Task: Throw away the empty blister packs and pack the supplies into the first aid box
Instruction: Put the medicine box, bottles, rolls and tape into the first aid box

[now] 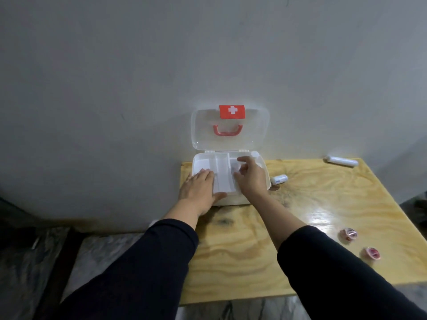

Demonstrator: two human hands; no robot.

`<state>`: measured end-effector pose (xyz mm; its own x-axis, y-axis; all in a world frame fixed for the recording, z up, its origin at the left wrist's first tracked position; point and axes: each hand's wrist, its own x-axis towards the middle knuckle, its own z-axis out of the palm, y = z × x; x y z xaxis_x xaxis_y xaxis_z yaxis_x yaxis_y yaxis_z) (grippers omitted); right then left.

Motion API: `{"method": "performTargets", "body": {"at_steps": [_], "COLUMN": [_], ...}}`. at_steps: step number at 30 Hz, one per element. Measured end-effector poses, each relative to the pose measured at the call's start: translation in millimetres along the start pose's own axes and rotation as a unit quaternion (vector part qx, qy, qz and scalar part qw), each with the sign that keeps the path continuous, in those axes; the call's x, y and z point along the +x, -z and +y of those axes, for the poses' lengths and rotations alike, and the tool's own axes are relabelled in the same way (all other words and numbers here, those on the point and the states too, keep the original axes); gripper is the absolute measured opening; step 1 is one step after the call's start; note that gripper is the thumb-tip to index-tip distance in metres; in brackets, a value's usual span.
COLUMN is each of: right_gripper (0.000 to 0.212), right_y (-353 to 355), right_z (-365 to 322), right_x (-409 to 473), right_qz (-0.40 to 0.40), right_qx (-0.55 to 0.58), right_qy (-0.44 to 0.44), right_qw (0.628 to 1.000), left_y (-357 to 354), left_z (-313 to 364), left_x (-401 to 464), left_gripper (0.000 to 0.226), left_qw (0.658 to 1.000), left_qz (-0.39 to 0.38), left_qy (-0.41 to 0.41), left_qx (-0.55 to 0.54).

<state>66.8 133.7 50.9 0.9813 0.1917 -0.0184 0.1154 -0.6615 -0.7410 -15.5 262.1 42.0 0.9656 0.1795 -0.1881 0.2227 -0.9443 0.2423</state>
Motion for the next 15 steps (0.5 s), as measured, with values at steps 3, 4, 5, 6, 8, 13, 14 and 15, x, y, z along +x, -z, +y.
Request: {"method": "performTargets", "body": {"at_steps": [3,4,5,6,8,13,14,15], "right_gripper": [0.033,0.034,0.035,0.035,0.032,0.030,0.031,0.032], "right_y": [5.6,8.6,12.3,16.7,27.4,68.8,78.6,88.3], "right_z": [-3.4,-4.7,-6.5,-8.7,-13.6,-12.3,-7.4,-1.4], "right_x": [1.7,1.7,2.1,3.1,4.7,5.3,5.3,5.4], "right_qz": [-0.028,-0.040,-0.049,-0.054,-0.044,0.003,0.005,0.002], "right_qx": [-0.045,-0.053,-0.056,-0.057,-0.045,-0.044,-0.058,-0.071], "right_qy": [0.001,0.004,0.009,0.016,0.031,0.040,0.035,0.027], "right_qw": [0.999,0.998,0.997,0.997,0.998,0.998,0.998,0.997], "left_y": [2.5,4.1,6.2,9.3,18.9,55.6,62.1,67.0], "left_z": [1.1,2.1,3.4,4.8,9.3,39.6,49.4,60.1], "left_x": [0.6,0.6,0.6,0.8,2.4,12.0,15.0,17.5], "left_gripper": [0.082,0.081,0.080,0.079,0.077,0.055,0.050,0.046], "left_qw": [1.000,1.000,1.000,1.000,0.999,0.999,0.999,0.999], "left_qz": [0.001,-0.002,-0.009,-0.017,-0.027,0.001,-0.004,-0.013], "left_qy": [0.001,0.003,0.006,0.008,0.011,-0.026,-0.036,-0.044], "left_qx": [0.005,0.010,0.014,0.015,0.017,0.027,0.012,-0.006]}}
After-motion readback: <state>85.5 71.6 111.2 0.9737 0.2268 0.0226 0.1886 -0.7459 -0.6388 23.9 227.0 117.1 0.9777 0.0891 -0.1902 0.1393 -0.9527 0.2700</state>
